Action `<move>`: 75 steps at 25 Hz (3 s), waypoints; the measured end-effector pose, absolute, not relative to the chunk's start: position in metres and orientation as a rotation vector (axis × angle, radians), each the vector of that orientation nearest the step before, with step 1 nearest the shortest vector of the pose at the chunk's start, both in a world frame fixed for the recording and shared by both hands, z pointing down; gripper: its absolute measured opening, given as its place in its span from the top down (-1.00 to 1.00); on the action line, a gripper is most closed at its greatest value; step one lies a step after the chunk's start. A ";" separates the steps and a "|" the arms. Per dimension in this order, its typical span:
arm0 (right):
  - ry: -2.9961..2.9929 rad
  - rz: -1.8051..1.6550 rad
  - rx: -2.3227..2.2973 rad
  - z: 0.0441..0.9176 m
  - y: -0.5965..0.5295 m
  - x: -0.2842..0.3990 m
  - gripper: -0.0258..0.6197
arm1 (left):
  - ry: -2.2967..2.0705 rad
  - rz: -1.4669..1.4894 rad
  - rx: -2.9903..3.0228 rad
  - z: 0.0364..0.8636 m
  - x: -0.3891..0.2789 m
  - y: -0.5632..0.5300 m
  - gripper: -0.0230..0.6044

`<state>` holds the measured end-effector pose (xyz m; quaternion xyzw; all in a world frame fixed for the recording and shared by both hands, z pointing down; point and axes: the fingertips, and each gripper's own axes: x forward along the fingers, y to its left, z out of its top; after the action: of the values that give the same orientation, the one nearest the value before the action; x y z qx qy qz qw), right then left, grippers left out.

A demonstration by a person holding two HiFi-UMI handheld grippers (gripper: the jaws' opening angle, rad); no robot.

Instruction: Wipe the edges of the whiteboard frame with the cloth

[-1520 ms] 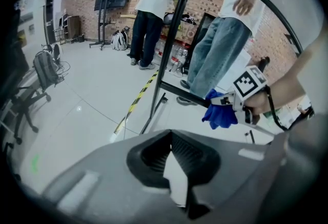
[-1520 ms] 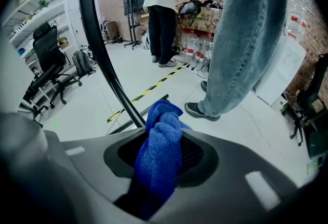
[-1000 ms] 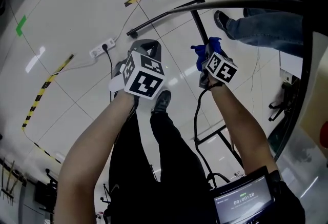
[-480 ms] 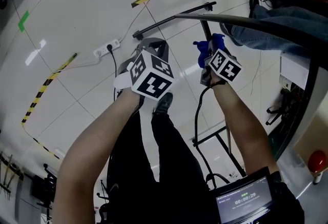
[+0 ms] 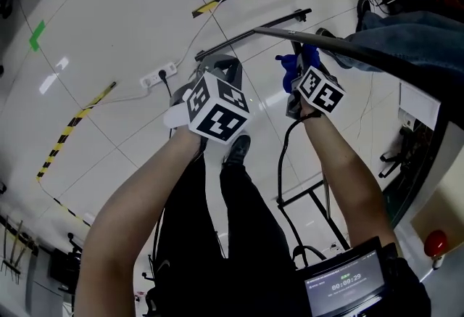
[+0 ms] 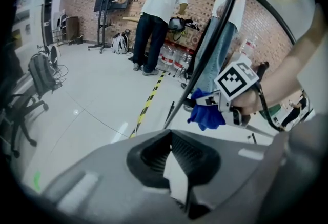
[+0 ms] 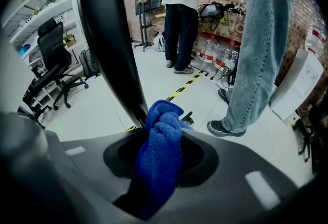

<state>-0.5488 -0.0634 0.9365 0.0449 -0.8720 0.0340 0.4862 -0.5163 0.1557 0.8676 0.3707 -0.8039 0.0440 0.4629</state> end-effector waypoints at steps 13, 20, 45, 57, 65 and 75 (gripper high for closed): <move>-2.164 0.206 -0.068 0.926 -0.021 -0.571 0.49 | -1.950 0.176 0.949 0.867 -0.511 0.170 0.92; -2.174 0.482 -0.394 0.873 0.037 -0.549 0.50 | -1.979 0.358 1.128 0.846 -0.508 0.131 0.81; -2.227 0.652 -0.652 0.760 0.050 -0.458 0.44 | -1.879 1.106 1.360 0.888 -0.613 0.069 0.51; -2.105 0.676 -0.626 0.828 0.050 -0.394 0.63 | -1.826 0.982 1.574 0.948 -0.621 0.001 0.50; -2.089 0.686 -0.740 0.806 0.098 -0.404 0.67 | -1.851 1.068 1.688 0.890 -0.607 -0.010 0.52; -2.101 0.619 -0.835 0.767 0.096 -0.383 0.71 | -1.977 1.212 1.641 0.807 -0.622 -0.015 0.52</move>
<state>-0.3834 0.0958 0.7671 -0.3284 -0.8259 0.2434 0.3882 -0.6224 -0.0147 0.8074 0.5711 -0.6881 0.4218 0.1499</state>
